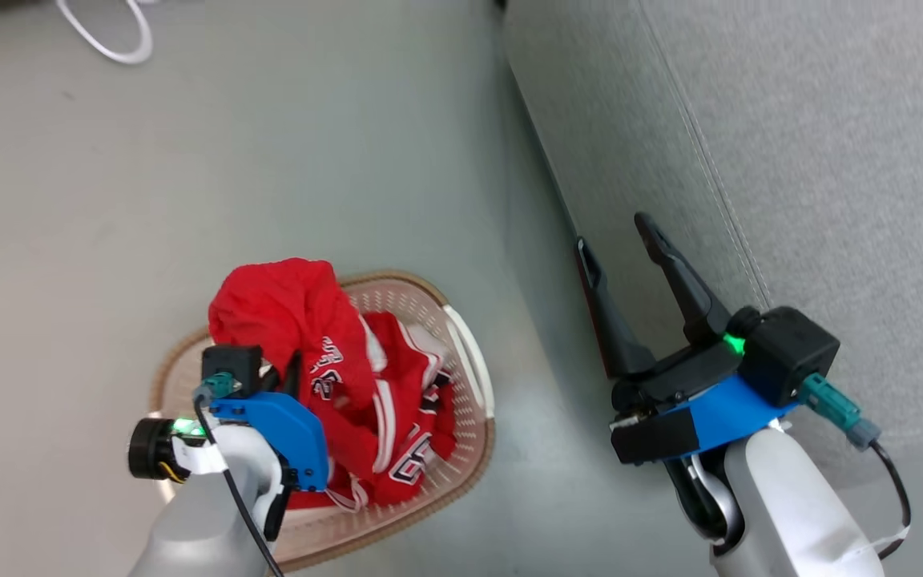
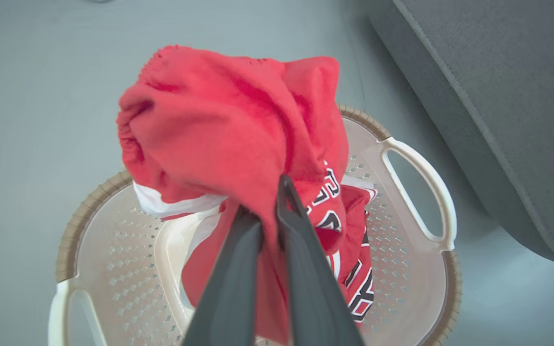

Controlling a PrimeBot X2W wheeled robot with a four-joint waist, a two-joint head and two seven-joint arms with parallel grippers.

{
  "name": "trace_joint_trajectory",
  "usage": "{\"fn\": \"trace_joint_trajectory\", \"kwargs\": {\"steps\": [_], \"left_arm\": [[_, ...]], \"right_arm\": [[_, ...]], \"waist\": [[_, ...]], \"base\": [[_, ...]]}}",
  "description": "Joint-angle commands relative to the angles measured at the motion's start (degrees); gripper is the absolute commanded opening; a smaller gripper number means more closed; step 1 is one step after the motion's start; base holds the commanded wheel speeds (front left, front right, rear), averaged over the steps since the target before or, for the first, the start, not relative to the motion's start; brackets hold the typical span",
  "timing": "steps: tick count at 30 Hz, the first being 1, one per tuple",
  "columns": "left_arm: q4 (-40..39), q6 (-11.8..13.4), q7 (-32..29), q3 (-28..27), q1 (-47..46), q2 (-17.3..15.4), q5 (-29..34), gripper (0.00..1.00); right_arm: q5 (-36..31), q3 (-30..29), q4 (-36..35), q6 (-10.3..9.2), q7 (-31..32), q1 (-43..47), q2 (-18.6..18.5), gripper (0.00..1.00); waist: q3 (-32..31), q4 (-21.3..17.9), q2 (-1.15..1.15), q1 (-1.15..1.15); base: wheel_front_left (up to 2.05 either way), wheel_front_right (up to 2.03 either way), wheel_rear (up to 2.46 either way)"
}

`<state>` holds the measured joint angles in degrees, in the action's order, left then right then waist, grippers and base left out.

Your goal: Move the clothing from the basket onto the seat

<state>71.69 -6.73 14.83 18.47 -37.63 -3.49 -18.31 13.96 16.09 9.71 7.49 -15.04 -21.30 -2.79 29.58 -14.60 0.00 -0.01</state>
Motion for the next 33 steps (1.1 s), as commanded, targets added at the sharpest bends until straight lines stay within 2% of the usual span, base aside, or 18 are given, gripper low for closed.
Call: {"fn": "trace_joint_trajectory", "kwargs": {"steps": [1, 6, 17, 33], "left_arm": [[-0.62, -0.30, 0.36, 0.45, 0.78, 0.09, -0.28, 0.00], [-5.11, -0.69, 0.42, 2.71, 2.42, 0.62, -1.39, 0.00], [-17.98, -0.77, 0.43, 14.29, 5.82, 0.59, -10.66, 0.00], [-26.73, -0.54, -1.00, 29.30, -2.31, 0.57, -20.30, 0.00]], "right_arm": [[-0.31, -0.17, 0.46, 0.01, -0.21, 1.11, -0.18, 1.00], [-1.16, -0.63, 2.06, 0.01, -0.21, 2.91, -0.17, 1.00], [-2.32, -1.62, 5.00, 0.01, -0.22, 6.57, -0.17, 1.00], [-2.22, -0.93, 6.54, 0.01, 1.30, 10.83, -0.18, 1.00]], "waist": [[-4.20, 3.21, 0.00, 0.01], [-8.79, 5.76, 0.00, 0.01], [-18.58, 9.31, 0.00, 0.01], [-26.91, 12.22, 0.00, 0.01]], "base": [[0.00, 0.00, 0.00], [0.00, 0.00, 0.00], [0.00, 0.00, 0.00], [0.00, 0.00, 0.00]]}}
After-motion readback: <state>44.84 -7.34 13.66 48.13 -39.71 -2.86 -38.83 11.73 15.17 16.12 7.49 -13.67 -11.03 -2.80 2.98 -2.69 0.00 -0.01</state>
